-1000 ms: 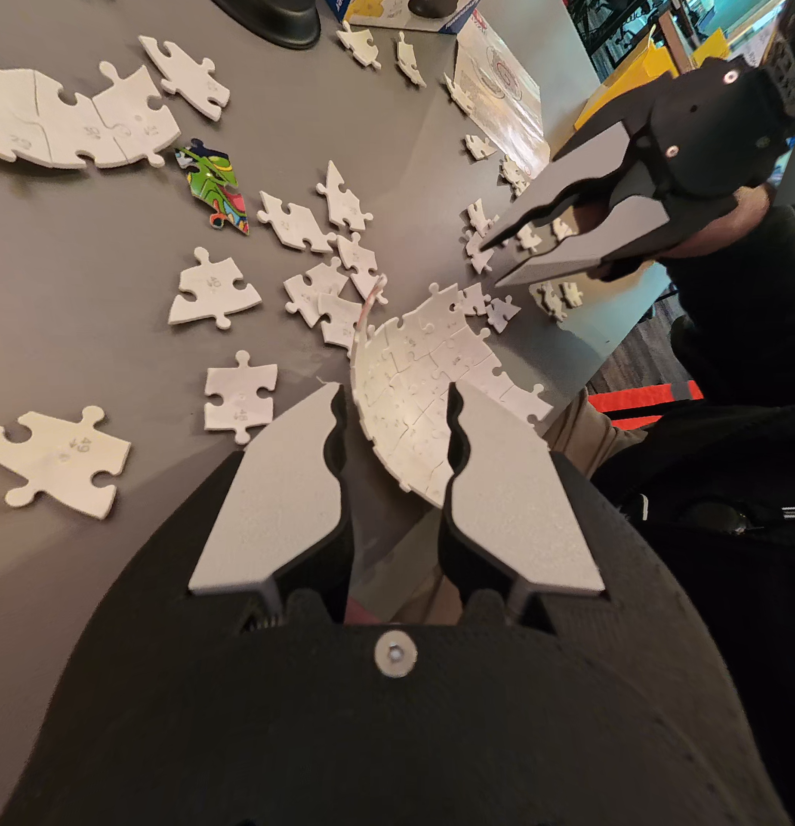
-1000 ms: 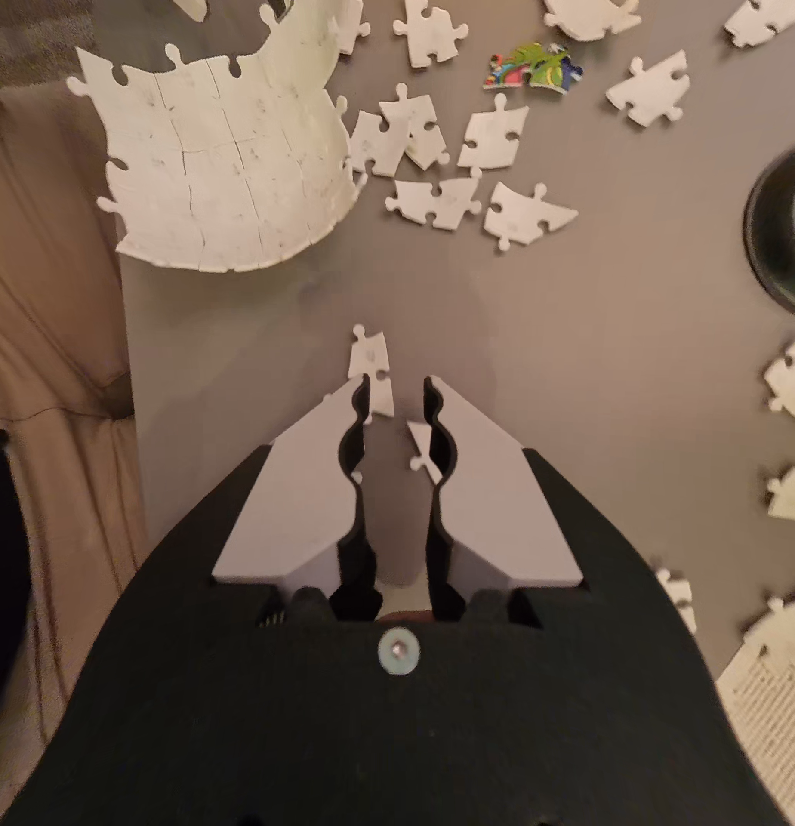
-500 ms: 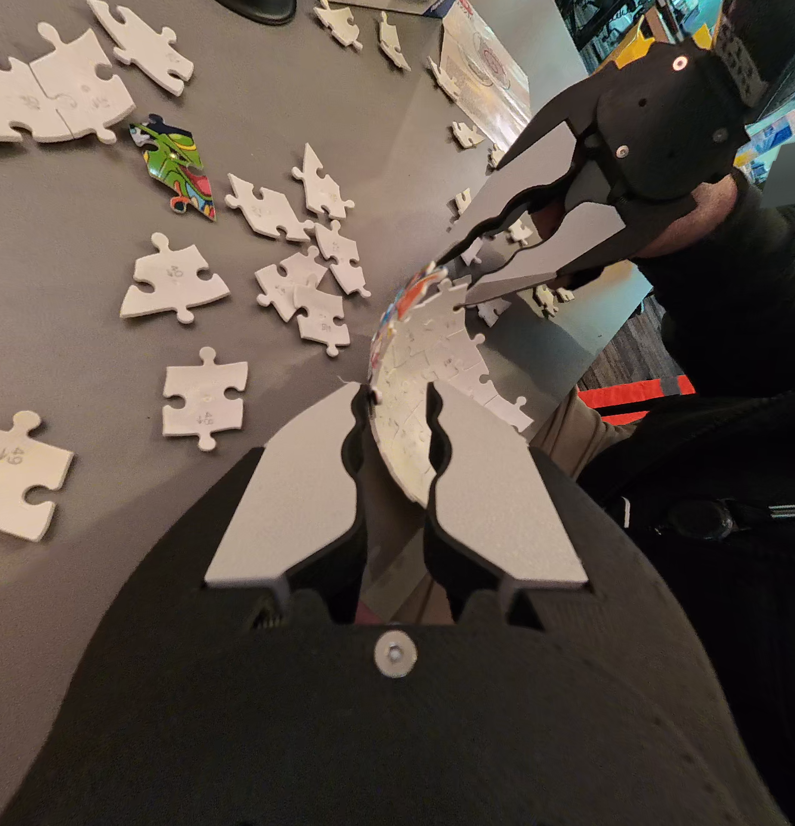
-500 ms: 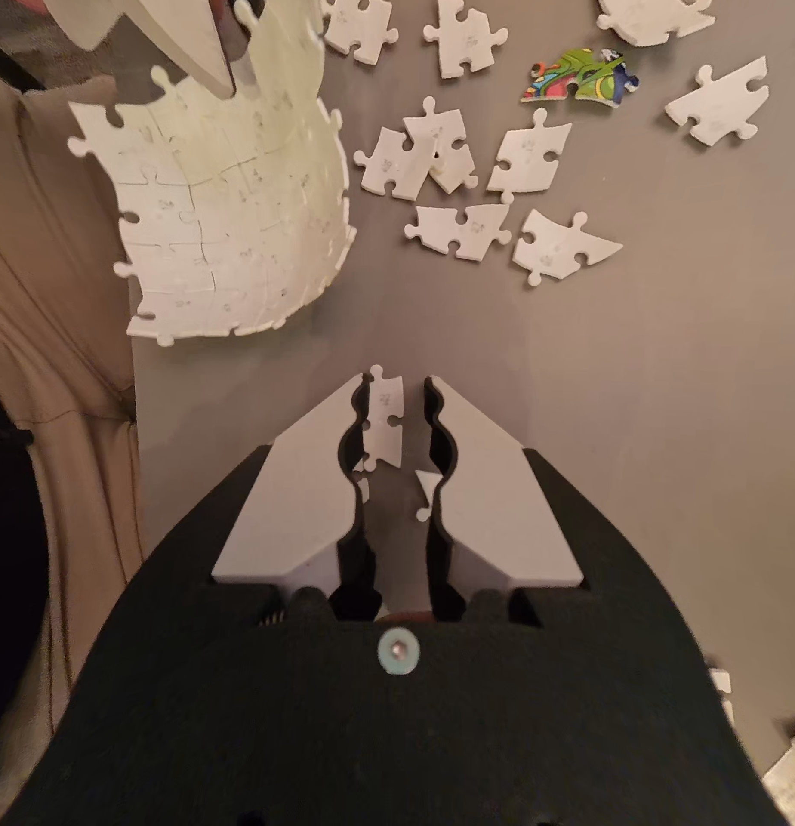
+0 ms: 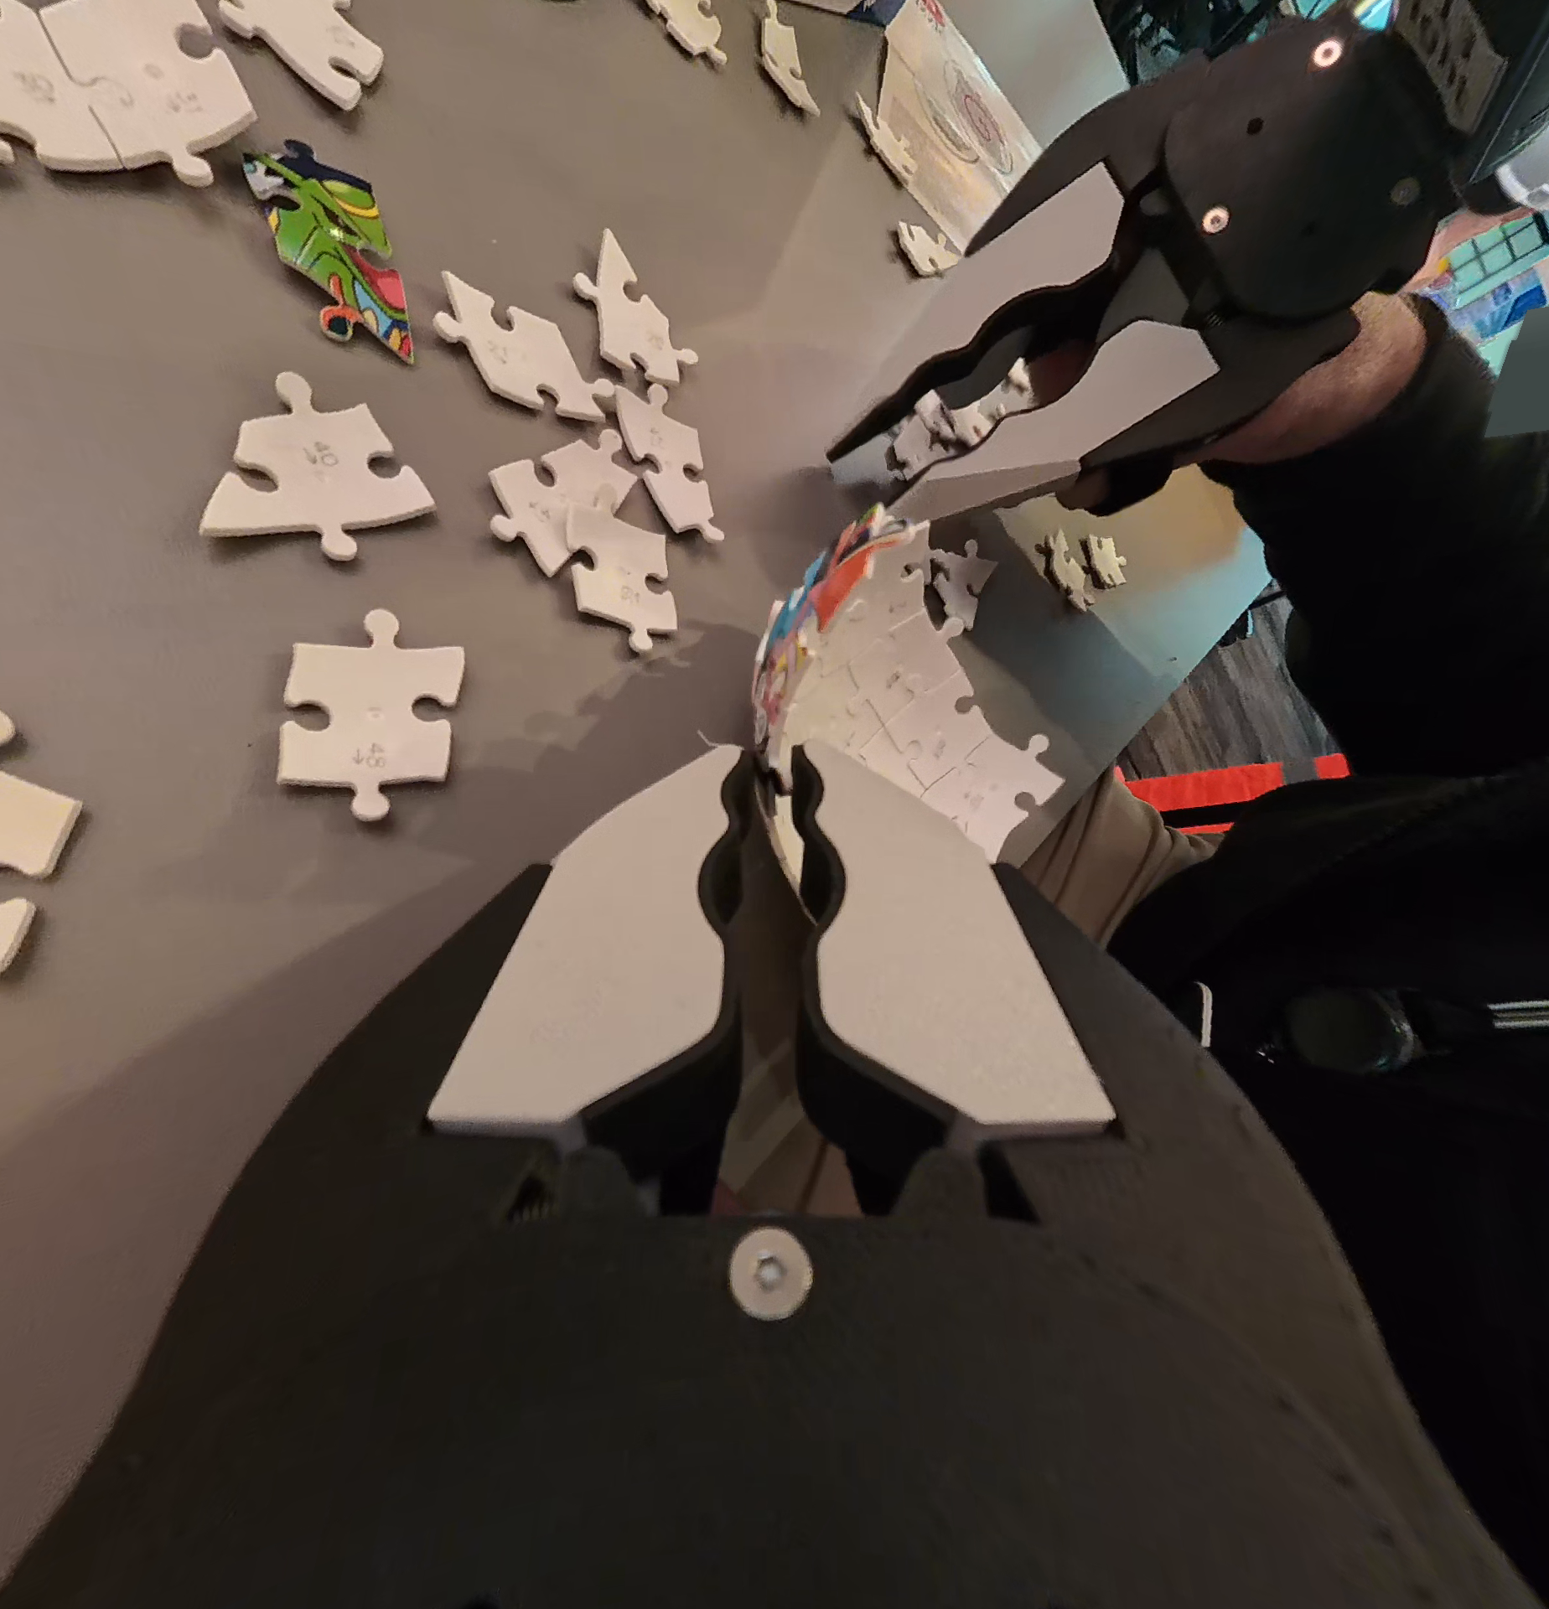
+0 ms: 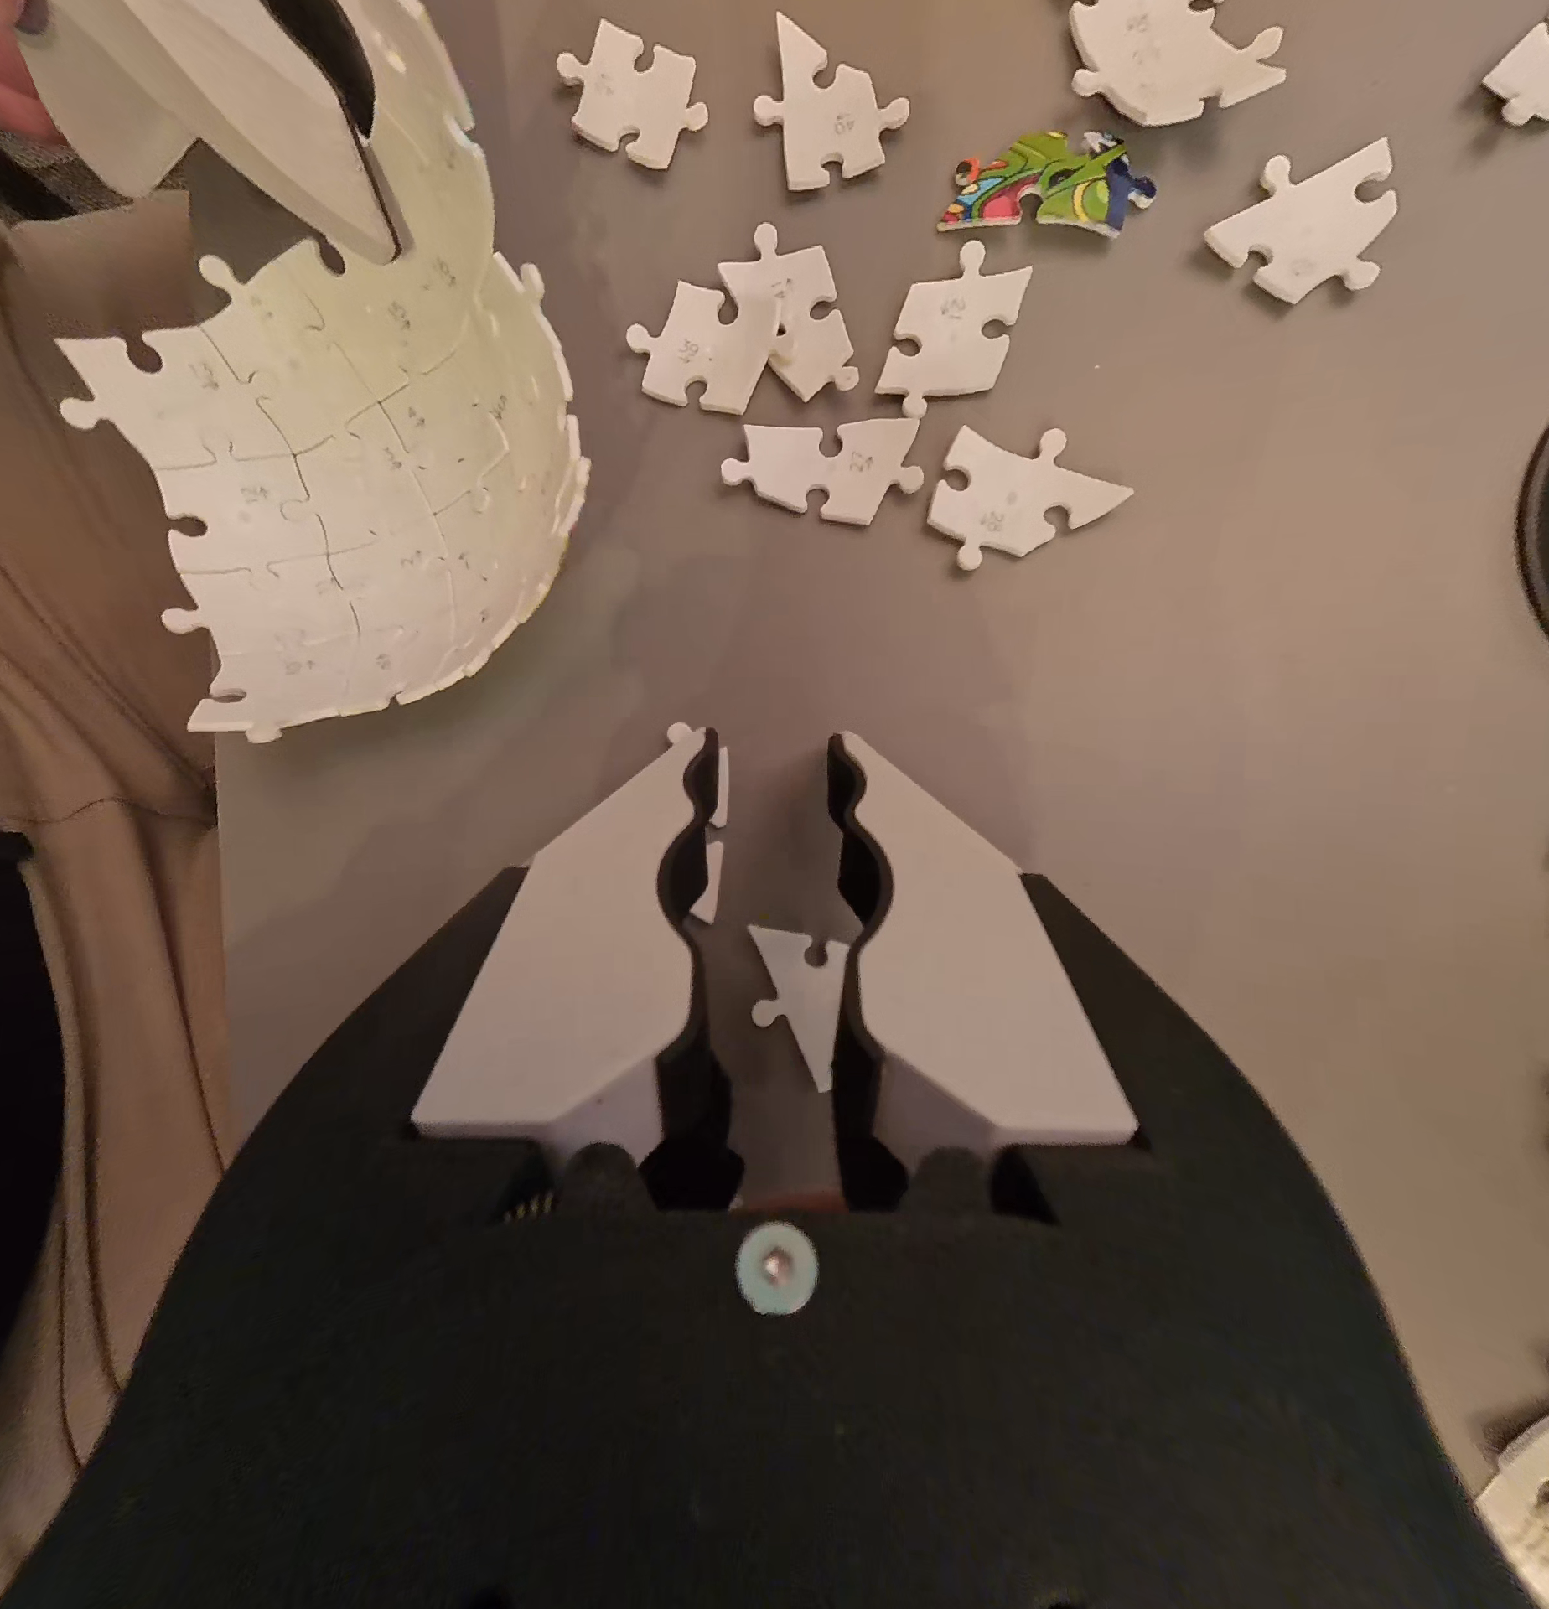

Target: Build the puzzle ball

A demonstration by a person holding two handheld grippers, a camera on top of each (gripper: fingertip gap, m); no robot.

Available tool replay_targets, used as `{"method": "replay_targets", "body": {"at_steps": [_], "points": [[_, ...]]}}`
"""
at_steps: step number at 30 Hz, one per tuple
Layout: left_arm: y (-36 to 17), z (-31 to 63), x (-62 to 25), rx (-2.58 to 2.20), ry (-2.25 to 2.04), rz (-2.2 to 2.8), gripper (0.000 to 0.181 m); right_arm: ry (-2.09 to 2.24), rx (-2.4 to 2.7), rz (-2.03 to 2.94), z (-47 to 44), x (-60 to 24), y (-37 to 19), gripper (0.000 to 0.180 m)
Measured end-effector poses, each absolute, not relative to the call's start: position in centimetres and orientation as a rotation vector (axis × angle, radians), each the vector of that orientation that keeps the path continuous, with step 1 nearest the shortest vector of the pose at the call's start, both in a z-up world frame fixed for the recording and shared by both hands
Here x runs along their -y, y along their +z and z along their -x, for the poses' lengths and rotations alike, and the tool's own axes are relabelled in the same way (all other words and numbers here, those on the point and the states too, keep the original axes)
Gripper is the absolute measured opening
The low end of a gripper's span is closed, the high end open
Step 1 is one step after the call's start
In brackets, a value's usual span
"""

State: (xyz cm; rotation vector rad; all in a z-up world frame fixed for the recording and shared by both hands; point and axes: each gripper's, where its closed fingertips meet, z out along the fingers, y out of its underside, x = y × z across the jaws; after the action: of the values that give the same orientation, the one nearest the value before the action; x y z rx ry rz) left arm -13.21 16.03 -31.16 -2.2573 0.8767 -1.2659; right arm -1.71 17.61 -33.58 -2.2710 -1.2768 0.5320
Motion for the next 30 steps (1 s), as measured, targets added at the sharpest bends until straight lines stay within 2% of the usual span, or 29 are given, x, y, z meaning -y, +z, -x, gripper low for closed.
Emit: {"method": "replay_targets", "body": {"at_steps": [8, 30], "points": [[-31.5, 13.4, -15.8, -0.855, -1.285, 2.263, 0.020, 0.528, 1.279, 2.256, 2.3, -18.3, -33.5, 0.026], [-31.8, 13.7, -15.8, -0.885, -1.270, 2.265, 0.025, 0.503, 1.186, 2.251, 0.8, -19.6, -33.1, 0.028]]}}
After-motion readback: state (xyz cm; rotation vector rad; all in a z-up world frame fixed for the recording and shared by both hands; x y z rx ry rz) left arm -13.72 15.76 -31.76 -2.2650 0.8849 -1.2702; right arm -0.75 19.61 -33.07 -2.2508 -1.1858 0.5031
